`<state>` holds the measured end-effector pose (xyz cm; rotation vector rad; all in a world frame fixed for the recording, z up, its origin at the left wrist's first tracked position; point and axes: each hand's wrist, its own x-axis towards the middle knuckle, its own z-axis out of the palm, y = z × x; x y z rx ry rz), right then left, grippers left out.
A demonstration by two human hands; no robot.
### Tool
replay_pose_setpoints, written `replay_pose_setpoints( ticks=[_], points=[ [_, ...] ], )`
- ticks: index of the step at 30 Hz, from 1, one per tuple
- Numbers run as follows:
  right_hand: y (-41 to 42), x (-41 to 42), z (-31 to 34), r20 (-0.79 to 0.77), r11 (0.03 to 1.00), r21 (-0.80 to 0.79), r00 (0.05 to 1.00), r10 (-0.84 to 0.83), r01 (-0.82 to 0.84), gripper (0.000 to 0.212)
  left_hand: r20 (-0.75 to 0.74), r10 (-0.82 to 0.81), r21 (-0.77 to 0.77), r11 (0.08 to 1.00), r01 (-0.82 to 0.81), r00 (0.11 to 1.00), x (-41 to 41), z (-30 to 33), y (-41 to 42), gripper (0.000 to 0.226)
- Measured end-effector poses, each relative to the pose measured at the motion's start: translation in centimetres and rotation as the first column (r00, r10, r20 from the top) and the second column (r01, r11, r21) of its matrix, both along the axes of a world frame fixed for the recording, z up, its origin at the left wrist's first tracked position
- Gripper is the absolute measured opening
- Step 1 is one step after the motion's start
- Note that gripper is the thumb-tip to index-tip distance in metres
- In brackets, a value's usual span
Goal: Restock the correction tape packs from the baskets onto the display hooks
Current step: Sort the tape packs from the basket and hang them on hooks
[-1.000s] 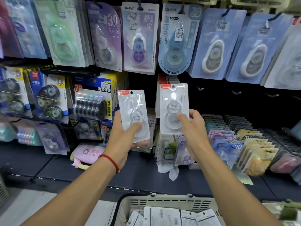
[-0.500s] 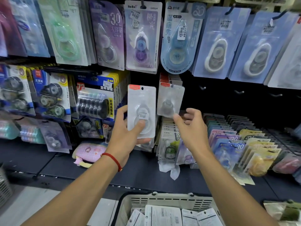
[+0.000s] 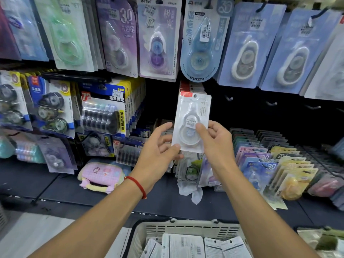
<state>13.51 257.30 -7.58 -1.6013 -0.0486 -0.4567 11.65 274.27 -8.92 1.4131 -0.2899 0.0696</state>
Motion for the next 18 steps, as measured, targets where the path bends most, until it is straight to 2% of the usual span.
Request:
replay_pose_setpoints(
  ticks=[5,7,9,11,13,15,16,18],
  points=[
    [-0.4,0.0,0.7,0.088,0.997,-0.024,0.994,-0.07,0.073,0.018,0.027,-0.028,-0.011,1.0,0.028,0.999,0.1,0.1,0.2,0.054],
    [-0.7,0.3,0.6,0.082,0.98,-0.148,0.989,-0.119,0.13,0.024,0.054,-0.035,0.107,0.994,0.029,0.998,0.1,0.1,0.5,0.052],
    [-0.7,0.3,0.3,0.008,0.927,-0.344,0.987,-0.16,0.153,0.037,0.111,0.041,0.333,0.94,-0.076,0.993,0.1,-0.2,1.2,0.055],
    [-0.8,0.1,-0.4,-0.019,0.811,-0.551,0.968,-0.25,0.199,0.054,0.246,0.175,0.483,0.83,-0.277,0.953,0.3,-0.4,2.5,0.059],
    [-0.5,0.0,-1.4,0.152,0.677,-0.678,0.956,-0.252,0.286,0.053,0.419,0.299,0.521,0.694,-0.497,0.857,0.6,-0.1,4.2,0.057],
    [0.1,0.4,-2.0,0.304,0.537,-0.777,0.943,-0.136,0.328,0.05,0.541,0.4,0.551,0.496,-0.671,0.74,1.1,0.1,6.0,0.057],
    [0.3,1.1,-2.1,0.326,0.454,-0.829,0.942,-0.081,0.326,0.052,0.562,0.431,0.579,0.405,-0.708,0.706,1.4,0.2,6.7,0.061],
    [0.7,2.9,-1.8,0.306,0.321,-0.896,0.951,-0.052,0.306,0.055,0.531,0.435,0.666,0.316,-0.675,0.727,1.7,0.0,7.7,0.069]
  ],
)
